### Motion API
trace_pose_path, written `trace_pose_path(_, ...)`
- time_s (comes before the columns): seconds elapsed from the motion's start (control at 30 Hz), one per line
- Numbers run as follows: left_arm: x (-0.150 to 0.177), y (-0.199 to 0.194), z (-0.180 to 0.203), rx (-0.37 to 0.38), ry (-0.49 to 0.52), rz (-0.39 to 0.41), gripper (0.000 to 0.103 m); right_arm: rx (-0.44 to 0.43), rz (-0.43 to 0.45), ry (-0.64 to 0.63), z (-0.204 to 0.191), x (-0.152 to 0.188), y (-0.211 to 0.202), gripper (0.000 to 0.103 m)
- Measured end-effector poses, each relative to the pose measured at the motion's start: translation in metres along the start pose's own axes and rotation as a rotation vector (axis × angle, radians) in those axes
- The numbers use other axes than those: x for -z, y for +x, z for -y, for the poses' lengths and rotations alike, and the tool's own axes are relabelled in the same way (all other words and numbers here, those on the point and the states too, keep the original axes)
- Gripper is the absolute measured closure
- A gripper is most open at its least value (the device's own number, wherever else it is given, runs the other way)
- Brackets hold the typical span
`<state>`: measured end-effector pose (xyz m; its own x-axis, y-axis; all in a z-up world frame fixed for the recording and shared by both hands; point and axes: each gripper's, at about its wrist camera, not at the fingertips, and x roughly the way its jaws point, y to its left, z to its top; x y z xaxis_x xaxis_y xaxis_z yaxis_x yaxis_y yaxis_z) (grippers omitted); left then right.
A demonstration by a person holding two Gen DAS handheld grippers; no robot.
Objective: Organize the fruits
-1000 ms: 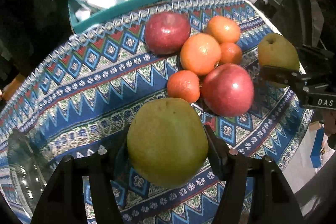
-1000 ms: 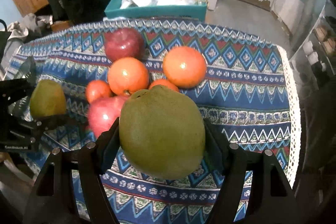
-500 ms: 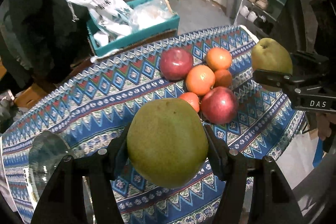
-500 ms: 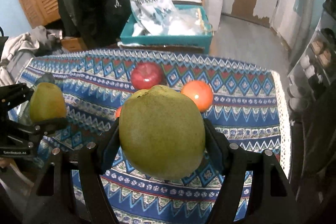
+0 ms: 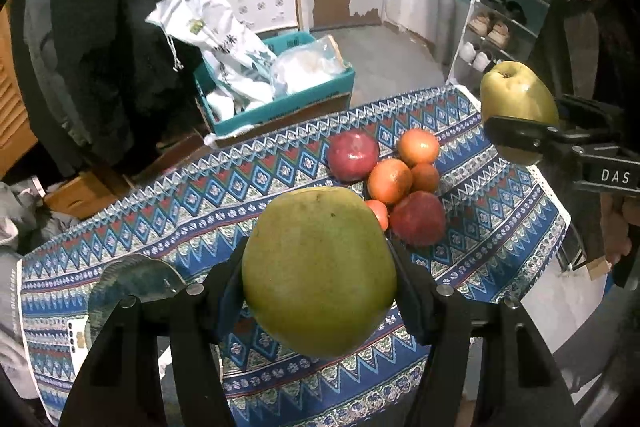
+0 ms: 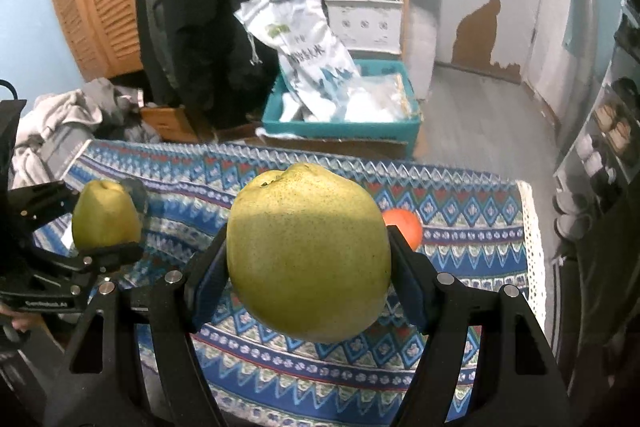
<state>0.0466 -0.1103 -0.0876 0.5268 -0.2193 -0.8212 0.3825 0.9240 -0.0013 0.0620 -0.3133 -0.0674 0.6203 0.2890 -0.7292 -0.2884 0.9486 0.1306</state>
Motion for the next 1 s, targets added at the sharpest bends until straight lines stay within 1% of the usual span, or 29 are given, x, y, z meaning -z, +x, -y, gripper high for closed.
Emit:
trace_pose_path(0.17,0.000,-0.016,-0.007,0.002,-0.010,0.026,0.037,-0.024,0.025,-0.014,-0.015,-0.010,-0.007,0.030)
trace_pose_path(0.3,0.003,-0.027,-0.012,-0.012,-0.008,0.049,0.037,-0.044,0.041,-0.031,-0.030,-0.017,-0.011,0.030)
trace_pose_path(0.47,0.007,-0.039,-0.025,-0.015,-0.030,0.062,0.037,-0.074,0.062,-0.049,-0.051,-0.028,-0.014,0.030)
trace_pose_path(0.57,0.011,-0.047,-0.035,-0.033,-0.039,0.077,0.037,-0.092,0.068,-0.061,-0.063,-0.034,-0.014,0.030)
trace_pose_path(0.87,0.023,-0.065,-0.066,-0.068,-0.086,0.101,0.037,-0.153,0.072,-0.115,-0.111,-0.054,-0.003,0.030)
trace_pose_path(1.0,0.029,-0.068,-0.084,-0.072,-0.117,0.098,0.037,-0.187,0.059,-0.129,-0.132,-0.061,0.009,0.030)
